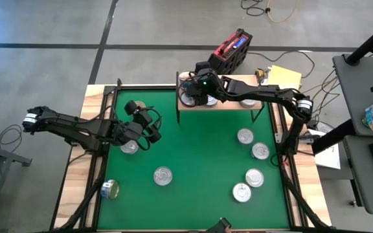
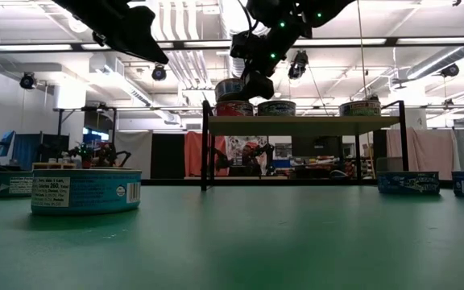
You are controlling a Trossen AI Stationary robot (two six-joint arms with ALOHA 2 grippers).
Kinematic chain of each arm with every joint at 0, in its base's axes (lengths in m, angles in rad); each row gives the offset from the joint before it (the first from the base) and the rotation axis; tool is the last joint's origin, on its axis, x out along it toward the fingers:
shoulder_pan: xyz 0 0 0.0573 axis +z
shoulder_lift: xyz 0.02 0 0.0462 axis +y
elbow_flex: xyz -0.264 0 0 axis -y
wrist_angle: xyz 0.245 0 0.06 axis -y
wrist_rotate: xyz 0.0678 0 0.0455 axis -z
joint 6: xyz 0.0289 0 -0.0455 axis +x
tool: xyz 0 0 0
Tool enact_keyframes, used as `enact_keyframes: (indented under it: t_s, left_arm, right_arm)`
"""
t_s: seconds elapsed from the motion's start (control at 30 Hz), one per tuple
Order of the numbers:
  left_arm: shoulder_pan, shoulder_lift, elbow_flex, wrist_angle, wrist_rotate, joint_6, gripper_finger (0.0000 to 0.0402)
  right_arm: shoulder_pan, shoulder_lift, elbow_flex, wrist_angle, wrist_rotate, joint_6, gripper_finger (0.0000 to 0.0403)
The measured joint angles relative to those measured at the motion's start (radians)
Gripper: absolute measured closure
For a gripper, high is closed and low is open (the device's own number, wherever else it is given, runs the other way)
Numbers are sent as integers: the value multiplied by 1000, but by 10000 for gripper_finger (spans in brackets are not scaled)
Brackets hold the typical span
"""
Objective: Stack canned seafood by type on shelf
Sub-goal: Stack the blue/pink tuna can on top of the other blue/pink tuna can on the shelf
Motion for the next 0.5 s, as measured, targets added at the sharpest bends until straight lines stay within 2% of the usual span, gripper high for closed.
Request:
enact_keyframes:
  t_s: [0.5]
  left_arm:
    - [0,0,0,0,0,0,169]
  right_arm:
    - [-2,-1,0,16,-8,8,87]
